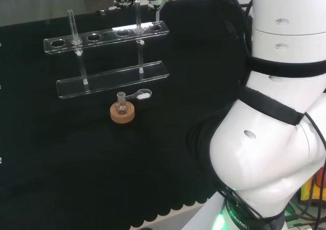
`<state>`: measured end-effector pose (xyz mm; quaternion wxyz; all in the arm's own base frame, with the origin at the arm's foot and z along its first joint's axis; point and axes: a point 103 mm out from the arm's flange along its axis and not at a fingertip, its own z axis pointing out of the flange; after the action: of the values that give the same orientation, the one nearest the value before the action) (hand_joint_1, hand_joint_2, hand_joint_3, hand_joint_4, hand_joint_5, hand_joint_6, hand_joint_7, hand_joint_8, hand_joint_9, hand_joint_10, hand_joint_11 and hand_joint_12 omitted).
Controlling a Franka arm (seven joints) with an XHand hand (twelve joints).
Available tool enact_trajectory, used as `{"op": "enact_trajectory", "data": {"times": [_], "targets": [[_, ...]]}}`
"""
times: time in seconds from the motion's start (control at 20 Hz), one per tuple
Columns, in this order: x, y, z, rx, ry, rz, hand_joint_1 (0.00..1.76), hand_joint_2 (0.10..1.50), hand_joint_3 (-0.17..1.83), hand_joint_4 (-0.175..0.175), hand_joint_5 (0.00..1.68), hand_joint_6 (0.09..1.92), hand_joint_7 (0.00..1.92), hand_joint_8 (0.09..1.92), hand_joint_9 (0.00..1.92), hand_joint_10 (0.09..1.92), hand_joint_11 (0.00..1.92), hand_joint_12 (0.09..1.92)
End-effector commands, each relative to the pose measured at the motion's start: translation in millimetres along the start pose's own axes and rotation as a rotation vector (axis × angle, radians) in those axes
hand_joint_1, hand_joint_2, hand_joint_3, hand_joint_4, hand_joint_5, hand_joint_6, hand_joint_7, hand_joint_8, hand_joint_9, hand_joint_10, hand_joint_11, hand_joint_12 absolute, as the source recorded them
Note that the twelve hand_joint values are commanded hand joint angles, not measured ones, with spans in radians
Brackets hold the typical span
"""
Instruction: Pick up the funnel from the transparent funnel stand.
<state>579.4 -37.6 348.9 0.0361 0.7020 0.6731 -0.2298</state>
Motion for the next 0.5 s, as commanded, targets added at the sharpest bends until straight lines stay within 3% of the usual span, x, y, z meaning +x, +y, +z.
{"op": "enact_trajectory", "data": {"times": [0.05, 0.5], "targets": [[-8.9, -27.8, -6.5, -0.002, -0.005, 0.019, 0.92, 0.70, 0.69, 0.016, 0.77, 0.77, 0.57, 0.65, 0.96, 0.47, 0.50, 1.37], [-7.5, -82.6, -9.7, -0.001, -0.012, 0.034, 0.92, 0.70, 0.71, 0.014, 0.76, 0.80, 0.57, 0.66, 0.98, 0.47, 0.51, 1.35]]}}
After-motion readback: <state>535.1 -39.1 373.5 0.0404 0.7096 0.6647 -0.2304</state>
